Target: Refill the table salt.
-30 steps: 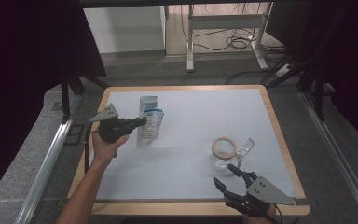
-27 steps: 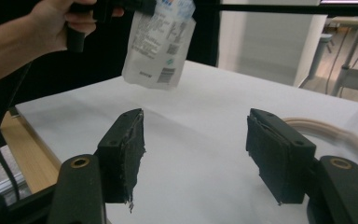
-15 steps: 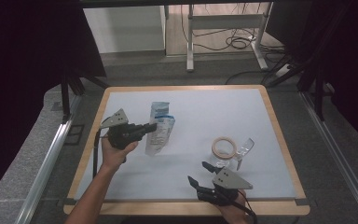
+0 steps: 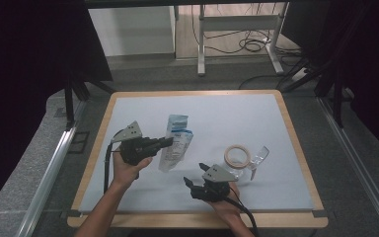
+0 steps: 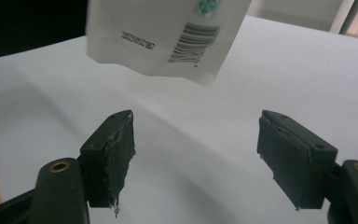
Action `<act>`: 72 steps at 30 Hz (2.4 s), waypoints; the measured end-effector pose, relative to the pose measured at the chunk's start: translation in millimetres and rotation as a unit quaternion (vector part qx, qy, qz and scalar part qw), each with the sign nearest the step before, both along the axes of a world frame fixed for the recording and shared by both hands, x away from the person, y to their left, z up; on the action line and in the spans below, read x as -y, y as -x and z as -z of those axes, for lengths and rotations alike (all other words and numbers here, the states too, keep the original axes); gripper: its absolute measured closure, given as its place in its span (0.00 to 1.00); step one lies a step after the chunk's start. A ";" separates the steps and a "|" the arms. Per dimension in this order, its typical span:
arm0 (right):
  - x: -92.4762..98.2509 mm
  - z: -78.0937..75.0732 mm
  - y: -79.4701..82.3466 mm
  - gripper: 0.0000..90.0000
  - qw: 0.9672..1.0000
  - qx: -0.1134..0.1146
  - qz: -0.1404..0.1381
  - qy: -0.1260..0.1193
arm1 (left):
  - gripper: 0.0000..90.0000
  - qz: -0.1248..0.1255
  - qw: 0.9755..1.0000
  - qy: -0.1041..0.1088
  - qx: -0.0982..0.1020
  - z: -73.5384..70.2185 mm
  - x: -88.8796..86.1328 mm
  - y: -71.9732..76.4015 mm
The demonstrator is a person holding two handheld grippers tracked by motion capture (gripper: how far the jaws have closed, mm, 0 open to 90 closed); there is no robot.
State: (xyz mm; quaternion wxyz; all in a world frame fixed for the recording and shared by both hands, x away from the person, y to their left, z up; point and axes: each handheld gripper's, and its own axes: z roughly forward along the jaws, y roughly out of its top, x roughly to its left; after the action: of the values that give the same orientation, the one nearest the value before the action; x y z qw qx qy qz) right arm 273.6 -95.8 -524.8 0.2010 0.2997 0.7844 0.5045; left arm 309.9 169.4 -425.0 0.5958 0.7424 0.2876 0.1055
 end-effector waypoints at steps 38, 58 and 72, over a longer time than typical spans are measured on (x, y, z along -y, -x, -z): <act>-13.8 4.7 3.7 0.42 0.999 0.033 0.004 0.019 | 1.00 0.048 0.999 0.014 -0.016 -7.2 46.1 5.4; -8.0 2.6 1.6 0.31 0.998 0.056 0.019 0.019 | 1.00 0.065 0.998 0.024 -0.009 -15.3 55.2 14.8; -8.6 1.1 5.3 0.34 0.998 0.066 -0.008 -0.001 | 1.00 0.066 0.997 0.029 -0.010 -17.9 60.4 14.1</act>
State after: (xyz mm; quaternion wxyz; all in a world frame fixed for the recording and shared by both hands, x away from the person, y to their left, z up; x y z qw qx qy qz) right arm 268.3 -87.2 -525.9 0.2485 0.2598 0.7712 0.5253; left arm 295.8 109.0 -407.1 0.6198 0.7433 0.2466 0.0498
